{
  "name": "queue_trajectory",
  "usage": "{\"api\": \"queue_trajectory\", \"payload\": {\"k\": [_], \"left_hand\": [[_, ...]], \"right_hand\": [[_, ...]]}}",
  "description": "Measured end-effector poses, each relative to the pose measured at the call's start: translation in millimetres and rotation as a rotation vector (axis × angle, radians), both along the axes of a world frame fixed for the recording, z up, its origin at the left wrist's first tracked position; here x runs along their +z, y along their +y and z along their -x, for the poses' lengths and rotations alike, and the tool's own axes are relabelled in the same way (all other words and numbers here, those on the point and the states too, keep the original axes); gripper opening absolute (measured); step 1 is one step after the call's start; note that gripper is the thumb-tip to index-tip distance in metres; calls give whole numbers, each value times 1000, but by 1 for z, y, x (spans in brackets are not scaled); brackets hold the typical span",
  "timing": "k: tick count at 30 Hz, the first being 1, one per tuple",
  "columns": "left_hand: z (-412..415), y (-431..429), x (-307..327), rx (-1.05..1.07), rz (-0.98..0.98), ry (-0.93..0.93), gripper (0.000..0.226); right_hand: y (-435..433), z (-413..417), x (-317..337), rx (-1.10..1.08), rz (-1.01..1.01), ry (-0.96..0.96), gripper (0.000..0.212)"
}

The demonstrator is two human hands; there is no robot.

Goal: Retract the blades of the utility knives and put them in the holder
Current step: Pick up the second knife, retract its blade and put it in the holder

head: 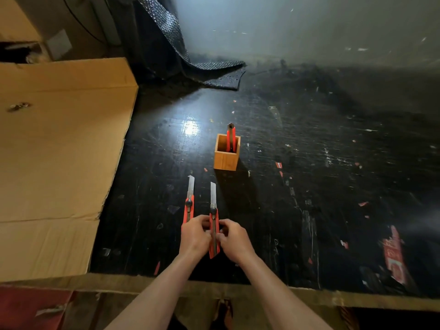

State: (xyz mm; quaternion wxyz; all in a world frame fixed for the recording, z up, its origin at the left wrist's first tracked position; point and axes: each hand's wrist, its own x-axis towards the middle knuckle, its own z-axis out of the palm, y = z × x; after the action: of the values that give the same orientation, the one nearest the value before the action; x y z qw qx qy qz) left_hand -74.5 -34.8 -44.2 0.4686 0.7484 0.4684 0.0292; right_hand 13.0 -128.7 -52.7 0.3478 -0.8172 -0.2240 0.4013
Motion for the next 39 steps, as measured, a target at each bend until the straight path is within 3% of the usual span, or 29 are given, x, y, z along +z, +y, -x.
{"api": "queue_trajectory", "payload": {"k": [9,15,22,25,30,33,39], "left_hand": [[-9,9,25,36,111,-222,42],[-26,39,73,-7,217,-434,38],[-46,66,146,-93,362,-632,50],[-51,73,172,-121,318,-686,53],[-55,80,208,-142,306,-752,54],[-56,80,221,-158,264,-743,53],[-57,76,231,-169,232,-758,55]], "right_hand": [[-8,-25,26,-115,-217,77,34],[10,-52,79,-117,-442,52,34],[30,-77,143,-121,-619,47,32],[35,-82,171,-88,-662,-8,32],[49,-92,217,-51,-663,-276,52],[55,-102,243,-16,-637,-408,48],[57,-108,260,7,-632,-477,31]]}}
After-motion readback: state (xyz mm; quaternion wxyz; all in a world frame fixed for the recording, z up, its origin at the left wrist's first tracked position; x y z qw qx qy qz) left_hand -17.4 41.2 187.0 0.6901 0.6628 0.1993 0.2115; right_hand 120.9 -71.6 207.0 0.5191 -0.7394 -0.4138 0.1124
